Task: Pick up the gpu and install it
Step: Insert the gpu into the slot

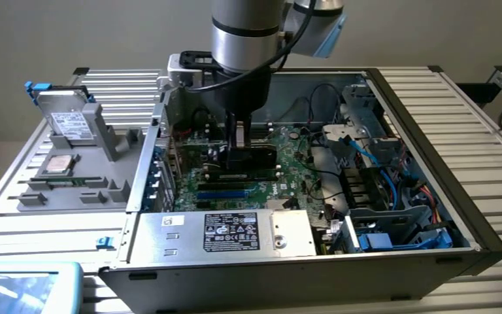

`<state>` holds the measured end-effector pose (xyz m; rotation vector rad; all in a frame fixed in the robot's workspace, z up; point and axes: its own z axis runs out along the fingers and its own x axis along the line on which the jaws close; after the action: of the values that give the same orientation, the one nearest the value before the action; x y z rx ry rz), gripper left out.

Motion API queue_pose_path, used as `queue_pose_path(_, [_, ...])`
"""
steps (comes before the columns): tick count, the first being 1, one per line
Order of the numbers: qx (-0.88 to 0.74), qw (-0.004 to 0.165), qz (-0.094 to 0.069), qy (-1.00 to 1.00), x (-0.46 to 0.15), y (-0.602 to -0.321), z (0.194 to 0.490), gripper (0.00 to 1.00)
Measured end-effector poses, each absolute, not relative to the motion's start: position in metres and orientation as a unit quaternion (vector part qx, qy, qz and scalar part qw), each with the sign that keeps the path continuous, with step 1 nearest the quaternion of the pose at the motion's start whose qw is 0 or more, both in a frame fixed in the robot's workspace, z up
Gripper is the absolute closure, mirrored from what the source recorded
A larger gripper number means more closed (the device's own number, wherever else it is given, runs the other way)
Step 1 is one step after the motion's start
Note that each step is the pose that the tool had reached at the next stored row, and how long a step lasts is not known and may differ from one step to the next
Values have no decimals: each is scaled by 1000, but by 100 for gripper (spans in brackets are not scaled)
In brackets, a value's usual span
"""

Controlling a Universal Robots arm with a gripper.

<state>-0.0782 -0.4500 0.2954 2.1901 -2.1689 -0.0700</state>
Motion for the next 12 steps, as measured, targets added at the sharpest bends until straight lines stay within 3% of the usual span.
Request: queue_pose_path(12, [710,34,-27,-703,-83,-451,283,71])
